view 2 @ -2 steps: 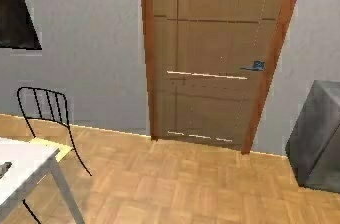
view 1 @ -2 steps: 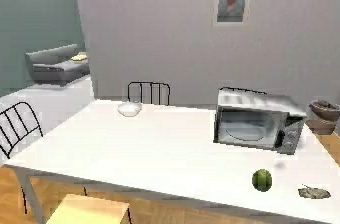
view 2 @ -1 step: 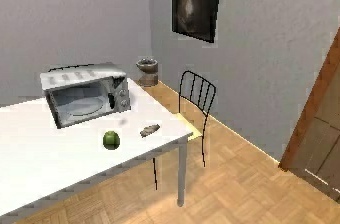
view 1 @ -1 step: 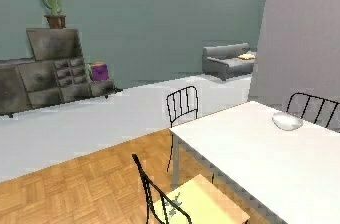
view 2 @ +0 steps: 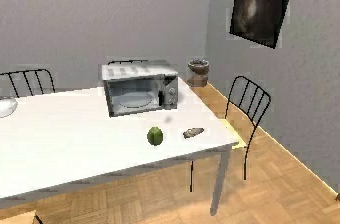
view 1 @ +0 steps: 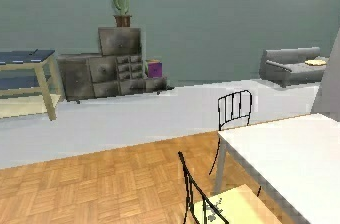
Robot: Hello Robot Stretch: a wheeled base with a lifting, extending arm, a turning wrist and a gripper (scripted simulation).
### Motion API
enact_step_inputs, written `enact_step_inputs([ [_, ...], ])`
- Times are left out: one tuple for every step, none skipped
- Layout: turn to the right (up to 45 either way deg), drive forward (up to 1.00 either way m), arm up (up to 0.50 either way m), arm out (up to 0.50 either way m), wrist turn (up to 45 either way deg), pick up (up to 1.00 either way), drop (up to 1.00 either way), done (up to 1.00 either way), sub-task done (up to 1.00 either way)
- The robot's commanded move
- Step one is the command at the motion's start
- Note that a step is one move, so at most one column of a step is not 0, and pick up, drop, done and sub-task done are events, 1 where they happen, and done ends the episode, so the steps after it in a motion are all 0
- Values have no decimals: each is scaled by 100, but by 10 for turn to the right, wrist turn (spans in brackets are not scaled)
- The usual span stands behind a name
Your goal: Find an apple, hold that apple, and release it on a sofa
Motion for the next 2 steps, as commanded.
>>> enact_step_inputs([
  [0, 0, 50, 0, 0, 0, 0, 0, 0],
  [0, 0, 38, 0, 0, 0, 0, 0, 0],
])
